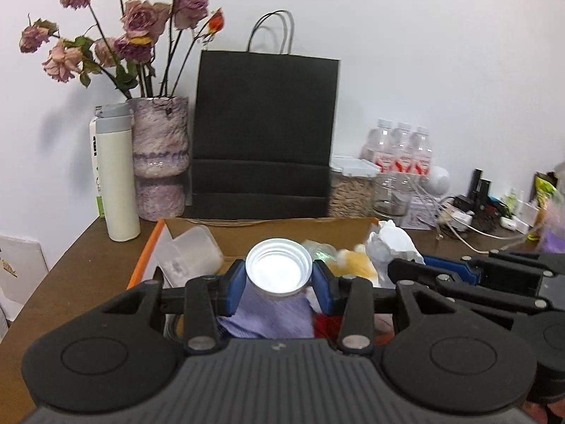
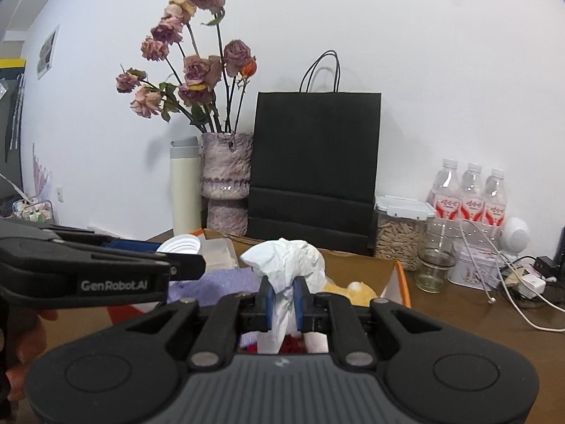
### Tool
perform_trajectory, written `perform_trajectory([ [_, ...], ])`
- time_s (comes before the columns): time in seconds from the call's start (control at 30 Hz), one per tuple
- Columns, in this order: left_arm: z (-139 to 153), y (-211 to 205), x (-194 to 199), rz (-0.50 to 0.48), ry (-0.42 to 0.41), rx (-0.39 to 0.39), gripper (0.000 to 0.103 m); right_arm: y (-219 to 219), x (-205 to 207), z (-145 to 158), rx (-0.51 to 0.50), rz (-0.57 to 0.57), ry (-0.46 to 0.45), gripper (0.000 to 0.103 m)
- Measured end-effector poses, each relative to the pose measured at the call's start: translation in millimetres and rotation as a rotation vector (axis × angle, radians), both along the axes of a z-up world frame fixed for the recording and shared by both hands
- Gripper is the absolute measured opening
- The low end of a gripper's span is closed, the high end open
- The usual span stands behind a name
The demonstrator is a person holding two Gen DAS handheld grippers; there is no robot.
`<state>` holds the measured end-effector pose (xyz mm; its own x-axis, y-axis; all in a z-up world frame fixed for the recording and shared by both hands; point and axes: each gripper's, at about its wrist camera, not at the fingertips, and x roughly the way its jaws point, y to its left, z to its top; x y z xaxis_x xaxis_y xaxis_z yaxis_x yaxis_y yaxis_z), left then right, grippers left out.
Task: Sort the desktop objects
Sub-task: 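Lower the cap and tissue into the box and open both grippers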
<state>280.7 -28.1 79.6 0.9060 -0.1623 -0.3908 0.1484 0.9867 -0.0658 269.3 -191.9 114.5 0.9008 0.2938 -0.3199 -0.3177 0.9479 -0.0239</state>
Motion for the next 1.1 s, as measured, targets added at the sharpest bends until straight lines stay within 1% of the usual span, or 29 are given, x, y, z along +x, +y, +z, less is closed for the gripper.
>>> perform_trajectory([
  [0.13, -7, 9, 22, 0.041, -0.007, 0.001, 0.041, 7, 23, -8, -0.002, -0.002, 0.013, 0.011],
  [0.23, -14, 17, 34, 0.069, -0.004, -0.016, 0.041, 11, 37, -16, -0.018, 0.002, 0.027, 0.011],
  [0.47, -27, 22, 58, 0.074, 0.027, 0.028, 0.041, 19, 60, -36, -0.063, 0.018, 0.064, 0.011],
  [0.53, -31, 21, 61, 0.075, 0.033, 0.044, 0.043, 19, 63, -39, -0.068, 0.013, 0.070, 0.012],
  [0.57, -32, 21, 62, 0.073, 0.037, 0.051, 0.048, 18, 63, -41, -0.069, 0.009, 0.073, 0.012],
  [0.6, -33, 20, 63, 0.074, 0.039, 0.057, 0.058, 17, 63, -42, -0.069, 0.006, 0.074, 0.012],
  [0.63, -34, 20, 63, 0.076, 0.038, 0.062, 0.064, 16, 63, -42, -0.066, 0.004, 0.075, 0.016],
  [0.67, -34, 20, 62, 0.081, 0.035, 0.065, 0.077, 16, 63, -43, -0.063, 0.003, 0.078, 0.020],
  [0.7, -34, 20, 61, 0.087, 0.027, 0.068, 0.088, 15, 64, -42, -0.060, 0.000, 0.078, 0.034],
  [0.73, -33, 20, 60, 0.092, 0.015, 0.069, 0.093, 14, 63, -42, -0.055, -0.005, 0.074, 0.053],
  [0.77, -33, 20, 58, 0.095, 0.003, 0.069, 0.103, 14, 61, -41, -0.054, -0.007, 0.066, 0.062],
  [0.8, -31, 20, 57, 0.096, -0.009, 0.068, 0.103, 14, 60, -40, -0.056, -0.006, 0.059, 0.078],
  [0.83, -31, 20, 55, 0.098, -0.019, 0.069, 0.103, 14, 58, -39, -0.059, -0.007, 0.048, 0.091],
  [0.9, -30, 19, 54, 0.112, -0.020, 0.075, 0.103, 17, 54, -36, -0.076, -0.004, 0.037, 0.102],
  [1.0, -30, 17, 51, 0.120, -0.008, 0.082, 0.103, 19, 48, -34, -0.096, -0.015, 0.029, 0.103],
  [1.1, -29, 15, 44, 0.119, -0.012, 0.093, 0.103, 19, 42, -32, -0.094, -0.019, 0.034, 0.103],
])
